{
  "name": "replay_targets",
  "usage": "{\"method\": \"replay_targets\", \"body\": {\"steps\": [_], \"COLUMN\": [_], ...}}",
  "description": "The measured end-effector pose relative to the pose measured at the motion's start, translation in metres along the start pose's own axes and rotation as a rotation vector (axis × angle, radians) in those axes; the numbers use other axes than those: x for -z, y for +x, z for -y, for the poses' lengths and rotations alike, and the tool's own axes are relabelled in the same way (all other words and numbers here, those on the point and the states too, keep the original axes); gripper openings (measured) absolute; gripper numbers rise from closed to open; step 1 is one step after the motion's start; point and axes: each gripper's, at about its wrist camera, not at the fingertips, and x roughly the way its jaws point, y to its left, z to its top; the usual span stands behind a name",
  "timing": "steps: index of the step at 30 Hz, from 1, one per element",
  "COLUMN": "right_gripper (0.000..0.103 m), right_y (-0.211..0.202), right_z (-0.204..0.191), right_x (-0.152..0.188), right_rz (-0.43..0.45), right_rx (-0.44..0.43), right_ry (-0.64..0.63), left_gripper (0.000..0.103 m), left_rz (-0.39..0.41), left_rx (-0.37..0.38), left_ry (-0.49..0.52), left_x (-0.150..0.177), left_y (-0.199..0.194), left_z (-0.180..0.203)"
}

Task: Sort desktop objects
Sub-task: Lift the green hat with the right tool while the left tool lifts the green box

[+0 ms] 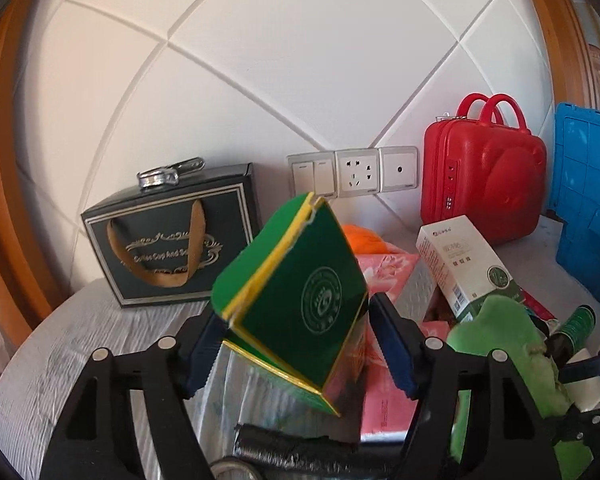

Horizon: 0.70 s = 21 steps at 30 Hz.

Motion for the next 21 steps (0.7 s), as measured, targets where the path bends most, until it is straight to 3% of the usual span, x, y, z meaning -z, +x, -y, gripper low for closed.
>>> {"method": "replay_targets", "body": {"steps": [4, 7, 16, 18, 21], "right_gripper": [0.071, 0.086, 0.087, 0.087, 0.087], "right_y": [-0.002, -0.004, -0.008, -0.009, -0.009], "right_z": [0.0, 0.003, 0.01, 0.01, 0.007], "right_x": [-0.002, 0.0, 0.005, 0.004, 0.007], "right_rz": [0.019, 0.026, 0.023, 0.022, 0.021], "right_rx": [-0.001, 0.005, 0.03, 0.02, 0.008], "right_ry": [0.011, 0.024, 0.05, 0.059, 0.057], "left_gripper": [0.08, 0.082, 0.084, 0.085, 0.088], "left_rz": [0.022, 0.048, 0.072, 0.072, 0.082], "left_rx": [-0.021, -0.025, -0.066, -0.036, -0.025], "left_ry": [-0.011, -0.023, -0.023, -0.026, 0.045], "left_x": [-0.003, -0.006, -0.013, -0.014, -0.011], "left_y": [0.013, 0.019, 0.034, 0.032, 0.024], "left_z": [0.002, 0.004, 0.013, 0.019, 0.033]}}
